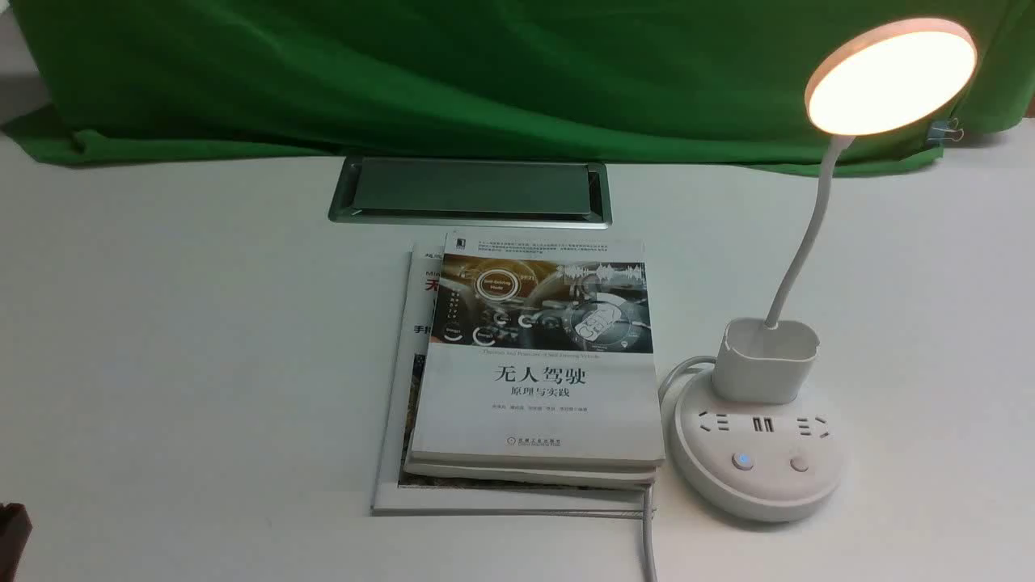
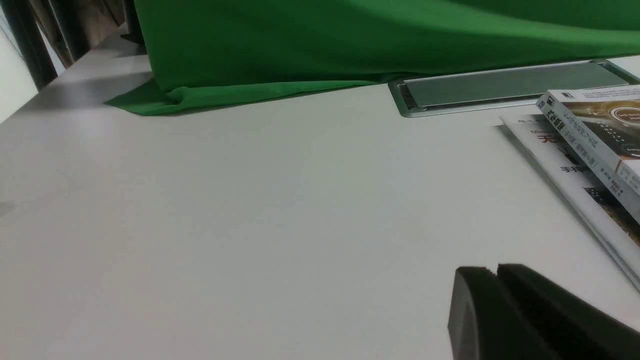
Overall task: Turn off the desk lamp on the white desktop by hand.
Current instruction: 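Press the power button on the lamp base to turn the lamp off with the right gripper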
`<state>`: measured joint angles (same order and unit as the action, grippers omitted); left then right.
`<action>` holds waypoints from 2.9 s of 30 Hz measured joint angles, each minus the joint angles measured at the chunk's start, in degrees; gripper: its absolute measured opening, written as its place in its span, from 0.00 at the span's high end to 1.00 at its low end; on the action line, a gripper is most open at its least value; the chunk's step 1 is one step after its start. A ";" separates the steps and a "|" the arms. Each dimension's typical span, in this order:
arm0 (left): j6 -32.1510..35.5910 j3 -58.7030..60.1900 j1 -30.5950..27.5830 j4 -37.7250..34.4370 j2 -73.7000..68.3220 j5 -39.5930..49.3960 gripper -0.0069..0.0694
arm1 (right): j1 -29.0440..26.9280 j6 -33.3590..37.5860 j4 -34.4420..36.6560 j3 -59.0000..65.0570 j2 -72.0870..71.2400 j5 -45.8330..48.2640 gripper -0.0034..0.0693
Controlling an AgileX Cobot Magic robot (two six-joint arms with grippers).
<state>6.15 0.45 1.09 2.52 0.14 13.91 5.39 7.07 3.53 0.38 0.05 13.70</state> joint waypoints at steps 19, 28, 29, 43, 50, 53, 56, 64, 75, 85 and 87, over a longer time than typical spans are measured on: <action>-0.07 0.00 0.00 0.00 0.00 0.00 0.88 | 0.00 -0.06 0.00 0.00 0.00 0.00 0.88; -0.01 0.00 0.00 0.00 0.00 0.00 0.88 | 0.00 -0.06 0.00 0.00 0.00 0.00 0.88; -0.01 0.00 0.00 0.00 0.00 0.00 0.88 | 0.00 -0.06 0.00 0.00 0.00 -0.08 0.88; 0.05 0.00 0.00 0.00 0.00 0.00 0.88 | 0.00 -31.91 1.96 0.02 0.00 -19.02 0.88; 0.05 0.00 0.00 0.00 0.00 0.00 0.88 | 0.00 -30.59 1.96 -5.88 4.27 -6.82 0.88; 0.05 0.00 0.00 0.00 0.00 0.00 0.88 | 0.00 -22.66 1.98 -16.19 12.59 5.71 0.88; 0.05 0.00 0.00 0.00 0.00 0.00 0.88 | 0.00 -13.46 1.98 -29.61 26.50 22.68 0.89; 0.05 0.00 0.00 0.00 0.00 0.00 0.88 | 0.00 -2.97 3.39 -44.54 52.96 40.62 0.89; 0.01 0.00 0.00 0.00 0.00 0.00 0.88 | 11.35 -3.35 6.28 -52.84 77.68 37.12 0.89; 0.01 0.00 0.00 0.00 0.00 0.00 0.88 | 14.46 -4.42 5.27 -59.39 93.57 35.02 0.89; 0.01 0.00 0.00 0.00 0.00 0.00 0.88 | 13.78 -4.42 5.15 -60.79 95.88 35.18 0.89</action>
<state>6.16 0.45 1.09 2.52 0.14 13.91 19.16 2.65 8.68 -60.41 95.93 48.87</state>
